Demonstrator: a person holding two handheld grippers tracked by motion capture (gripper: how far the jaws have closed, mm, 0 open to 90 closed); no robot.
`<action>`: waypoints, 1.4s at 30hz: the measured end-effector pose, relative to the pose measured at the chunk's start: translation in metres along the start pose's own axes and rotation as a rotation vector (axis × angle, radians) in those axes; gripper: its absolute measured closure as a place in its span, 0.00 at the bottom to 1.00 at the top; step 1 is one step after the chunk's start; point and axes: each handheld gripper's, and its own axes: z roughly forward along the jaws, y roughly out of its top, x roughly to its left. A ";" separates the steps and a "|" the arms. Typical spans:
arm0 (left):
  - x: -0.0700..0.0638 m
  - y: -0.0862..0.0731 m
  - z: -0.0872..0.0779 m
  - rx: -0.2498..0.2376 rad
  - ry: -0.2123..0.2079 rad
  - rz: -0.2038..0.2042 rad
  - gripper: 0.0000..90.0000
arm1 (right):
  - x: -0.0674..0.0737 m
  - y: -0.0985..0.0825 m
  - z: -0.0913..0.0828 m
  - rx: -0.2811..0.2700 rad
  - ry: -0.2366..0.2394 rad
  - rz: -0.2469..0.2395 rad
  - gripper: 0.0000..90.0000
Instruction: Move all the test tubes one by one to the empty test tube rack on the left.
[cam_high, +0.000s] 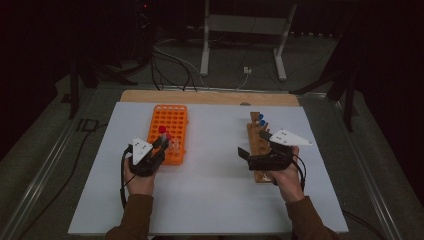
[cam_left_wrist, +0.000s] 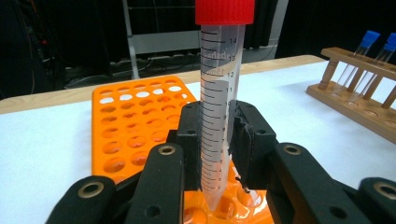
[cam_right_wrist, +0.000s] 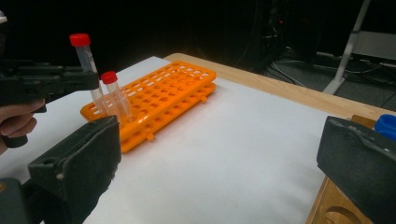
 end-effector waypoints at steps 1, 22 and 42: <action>-0.001 -0.001 0.001 0.001 -0.001 -0.001 0.83 | 0.000 0.000 0.000 0.000 -0.001 0.000 0.00; -0.010 -0.024 0.016 0.187 -0.002 0.051 0.84 | -0.001 0.000 -0.002 -0.003 0.004 0.004 0.00; -0.006 -0.024 0.013 0.223 -0.025 0.021 0.73 | -0.002 -0.001 -0.002 -0.003 0.005 0.003 0.00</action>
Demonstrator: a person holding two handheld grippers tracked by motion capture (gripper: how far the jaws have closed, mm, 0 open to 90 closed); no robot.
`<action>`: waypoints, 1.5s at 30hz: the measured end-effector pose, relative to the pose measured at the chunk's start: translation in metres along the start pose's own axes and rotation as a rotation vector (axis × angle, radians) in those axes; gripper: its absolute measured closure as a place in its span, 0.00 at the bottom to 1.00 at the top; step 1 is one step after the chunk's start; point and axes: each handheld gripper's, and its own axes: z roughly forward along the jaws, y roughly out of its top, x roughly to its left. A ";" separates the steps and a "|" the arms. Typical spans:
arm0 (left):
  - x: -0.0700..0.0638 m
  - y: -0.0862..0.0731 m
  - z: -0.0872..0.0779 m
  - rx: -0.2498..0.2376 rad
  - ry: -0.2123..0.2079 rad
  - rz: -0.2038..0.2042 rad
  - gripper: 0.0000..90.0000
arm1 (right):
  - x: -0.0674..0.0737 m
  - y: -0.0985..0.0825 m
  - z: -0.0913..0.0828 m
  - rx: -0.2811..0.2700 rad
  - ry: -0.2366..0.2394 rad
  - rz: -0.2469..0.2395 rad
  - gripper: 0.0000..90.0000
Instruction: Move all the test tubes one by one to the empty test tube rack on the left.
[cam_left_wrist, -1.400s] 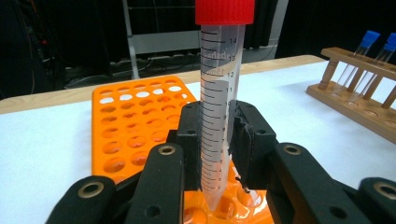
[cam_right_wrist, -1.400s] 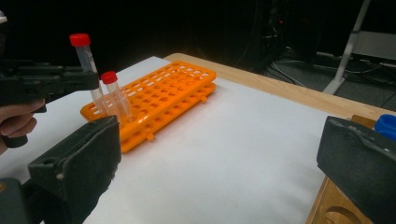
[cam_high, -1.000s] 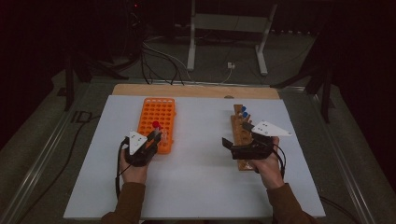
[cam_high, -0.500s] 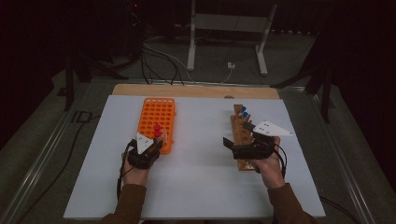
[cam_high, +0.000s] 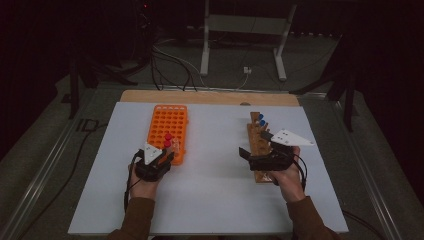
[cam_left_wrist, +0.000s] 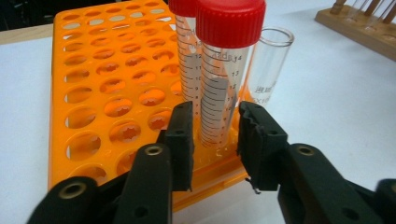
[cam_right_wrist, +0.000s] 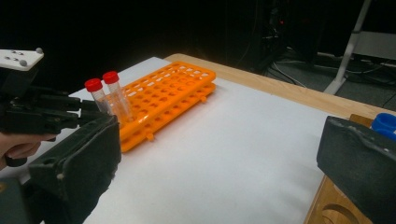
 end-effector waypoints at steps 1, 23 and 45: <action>0.000 0.000 -0.002 -0.002 -0.004 -0.004 0.72 | 0.000 0.000 0.000 -0.001 -0.001 -0.001 0.00; 0.005 0.013 -0.026 -0.134 -0.099 -0.091 0.16 | -0.023 0.024 -0.010 -0.049 -0.076 0.022 0.01; 0.008 0.010 -0.025 -0.123 -0.076 -0.123 0.01 | -0.092 0.003 0.050 0.165 -0.248 0.136 0.39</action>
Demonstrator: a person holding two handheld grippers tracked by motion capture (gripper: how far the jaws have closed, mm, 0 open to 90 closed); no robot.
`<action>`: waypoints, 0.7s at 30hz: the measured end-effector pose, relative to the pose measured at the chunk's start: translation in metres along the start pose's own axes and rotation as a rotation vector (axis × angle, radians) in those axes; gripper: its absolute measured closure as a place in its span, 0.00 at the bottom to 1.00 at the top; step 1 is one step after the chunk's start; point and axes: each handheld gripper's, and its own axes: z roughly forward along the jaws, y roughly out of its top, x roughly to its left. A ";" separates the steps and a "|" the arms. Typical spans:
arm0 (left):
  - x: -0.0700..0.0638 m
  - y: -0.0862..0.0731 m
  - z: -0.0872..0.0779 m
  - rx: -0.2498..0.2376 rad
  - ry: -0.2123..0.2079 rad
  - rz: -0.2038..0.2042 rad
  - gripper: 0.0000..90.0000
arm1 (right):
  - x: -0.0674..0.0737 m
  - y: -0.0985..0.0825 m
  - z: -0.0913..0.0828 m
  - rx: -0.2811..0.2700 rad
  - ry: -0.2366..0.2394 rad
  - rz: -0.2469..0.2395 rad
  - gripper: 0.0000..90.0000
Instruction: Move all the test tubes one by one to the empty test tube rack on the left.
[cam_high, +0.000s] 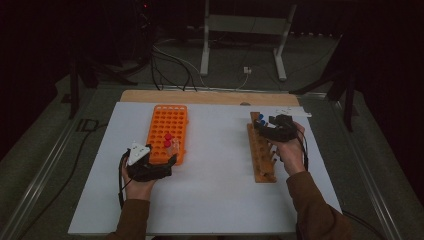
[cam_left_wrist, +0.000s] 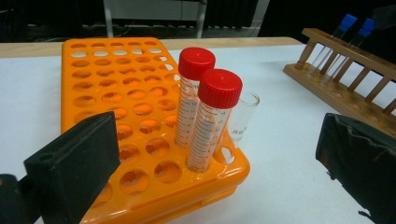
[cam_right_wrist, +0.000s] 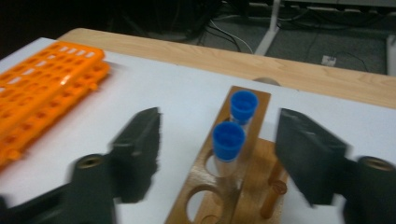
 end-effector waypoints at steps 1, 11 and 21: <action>0.000 0.000 0.000 0.000 0.001 0.001 0.01 | -0.001 -0.001 0.002 0.005 -0.004 0.003 0.45; -0.001 -0.002 0.001 0.009 0.004 0.004 0.01 | -0.003 -0.007 0.019 0.045 -0.020 -0.012 0.72; -0.002 -0.003 0.002 0.019 0.008 0.011 0.01 | 0.000 -0.009 0.025 0.071 -0.053 -0.047 0.84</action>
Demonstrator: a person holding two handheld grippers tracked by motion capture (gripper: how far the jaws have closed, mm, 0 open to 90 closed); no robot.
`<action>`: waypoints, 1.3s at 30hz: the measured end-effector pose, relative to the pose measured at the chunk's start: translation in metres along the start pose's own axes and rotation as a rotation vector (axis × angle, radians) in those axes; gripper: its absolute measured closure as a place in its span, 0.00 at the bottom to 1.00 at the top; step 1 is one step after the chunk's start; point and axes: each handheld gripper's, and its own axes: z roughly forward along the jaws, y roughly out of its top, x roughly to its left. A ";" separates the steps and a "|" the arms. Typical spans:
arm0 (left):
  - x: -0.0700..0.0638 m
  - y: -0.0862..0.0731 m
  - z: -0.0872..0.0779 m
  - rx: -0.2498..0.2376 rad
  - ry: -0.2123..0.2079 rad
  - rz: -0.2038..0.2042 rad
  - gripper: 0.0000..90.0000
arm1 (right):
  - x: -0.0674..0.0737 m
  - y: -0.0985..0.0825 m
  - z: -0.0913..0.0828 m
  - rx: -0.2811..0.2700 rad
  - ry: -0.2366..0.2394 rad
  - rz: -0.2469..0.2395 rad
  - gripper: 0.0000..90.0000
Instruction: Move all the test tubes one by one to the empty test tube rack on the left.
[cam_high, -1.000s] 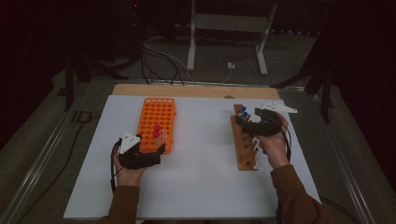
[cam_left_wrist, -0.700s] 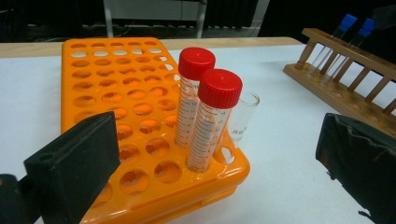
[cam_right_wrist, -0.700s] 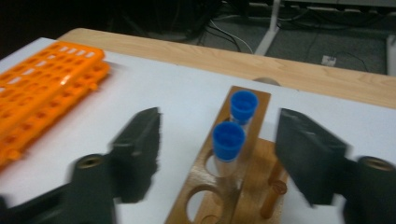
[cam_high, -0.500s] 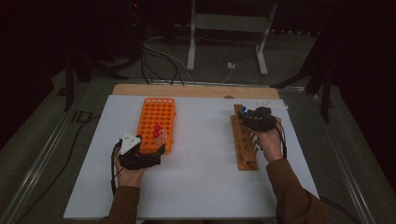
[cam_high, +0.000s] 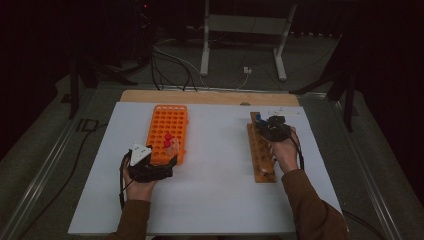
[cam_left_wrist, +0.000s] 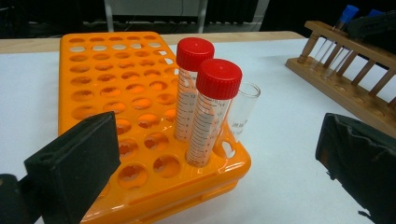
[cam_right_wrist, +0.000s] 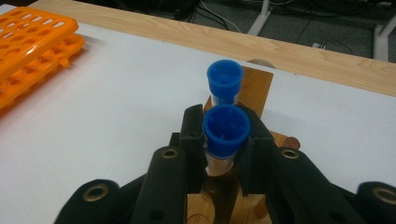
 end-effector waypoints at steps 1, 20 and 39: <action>0.000 0.000 0.000 0.001 0.001 0.002 0.01 | 0.000 0.000 0.000 -0.001 -0.001 -0.001 0.84; -0.001 0.000 0.000 -0.001 0.001 0.002 0.01 | 0.000 0.021 -0.039 -0.128 0.037 -0.001 0.84; -0.003 0.003 -0.004 -0.035 0.010 0.002 0.01 | 0.021 0.018 -0.073 -0.178 0.171 -0.026 0.84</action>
